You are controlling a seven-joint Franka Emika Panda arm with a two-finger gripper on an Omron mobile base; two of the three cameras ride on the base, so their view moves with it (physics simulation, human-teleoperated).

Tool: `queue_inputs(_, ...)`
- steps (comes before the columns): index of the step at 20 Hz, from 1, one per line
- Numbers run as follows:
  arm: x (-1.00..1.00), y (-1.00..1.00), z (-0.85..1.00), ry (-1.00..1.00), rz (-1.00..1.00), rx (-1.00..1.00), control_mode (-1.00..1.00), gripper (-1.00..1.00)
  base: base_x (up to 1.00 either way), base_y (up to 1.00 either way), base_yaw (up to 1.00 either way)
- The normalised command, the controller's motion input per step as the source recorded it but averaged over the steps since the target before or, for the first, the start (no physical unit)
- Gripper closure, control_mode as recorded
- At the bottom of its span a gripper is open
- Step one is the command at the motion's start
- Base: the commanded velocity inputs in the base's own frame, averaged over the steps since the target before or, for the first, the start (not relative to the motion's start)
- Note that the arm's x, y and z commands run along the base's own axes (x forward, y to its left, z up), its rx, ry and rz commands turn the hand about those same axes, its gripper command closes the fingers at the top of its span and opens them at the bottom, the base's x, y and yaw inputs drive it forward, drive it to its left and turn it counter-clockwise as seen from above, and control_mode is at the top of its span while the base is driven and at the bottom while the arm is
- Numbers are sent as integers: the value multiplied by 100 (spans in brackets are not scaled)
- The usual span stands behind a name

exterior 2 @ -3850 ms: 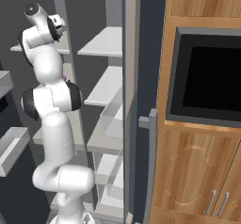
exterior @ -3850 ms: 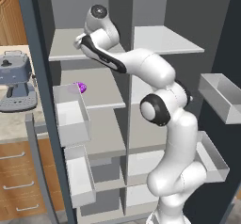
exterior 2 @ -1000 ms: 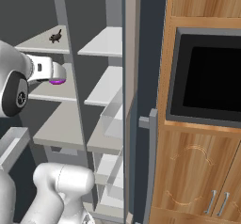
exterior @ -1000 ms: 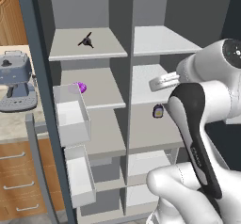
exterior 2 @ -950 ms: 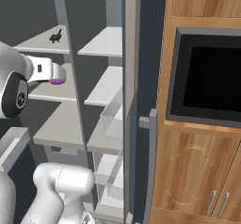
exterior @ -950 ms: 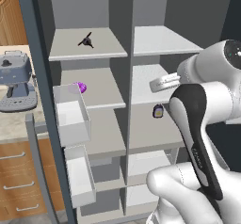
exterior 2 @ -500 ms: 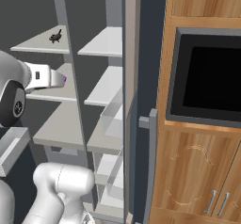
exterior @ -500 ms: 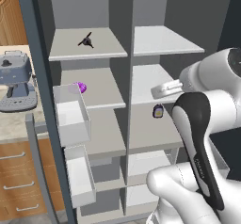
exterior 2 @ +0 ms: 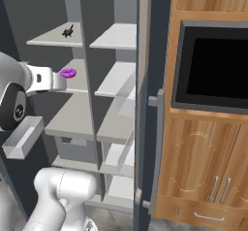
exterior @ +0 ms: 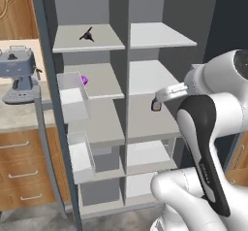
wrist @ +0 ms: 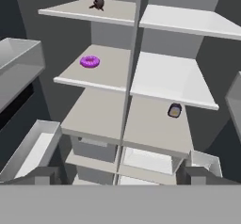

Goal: There's a fish in the fridge that needs to be moved to the freezer for freezing. Pick up the fish from the fridge, place it on any shelf in the freezer, and close the fridge and freezer doors when done.

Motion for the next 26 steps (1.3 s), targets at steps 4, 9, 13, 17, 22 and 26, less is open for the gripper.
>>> queue_inputs(4, 0, 0, 0, 0, 0, 0, 100, -100, -24, 2, 0)
queue_inputs(9, 0, 0, 0, 0, 0, 0, 100, -100, -29, 28, 0)
queue_inputs(13, 0, 0, 0, 0, 0, 0, 100, -100, -23, -8, 0)
queue_inputs(17, 0, 0, 0, 0, 0, 0, 100, -100, -41, 6, 0)
queue_inputs(22, 0, 0, 0, 0, 0, 0, 100, -100, -54, 30, 0)
queue_inputs(26, 0, 0, 0, 0, 0, 0, 100, -100, -20, 17, 0)
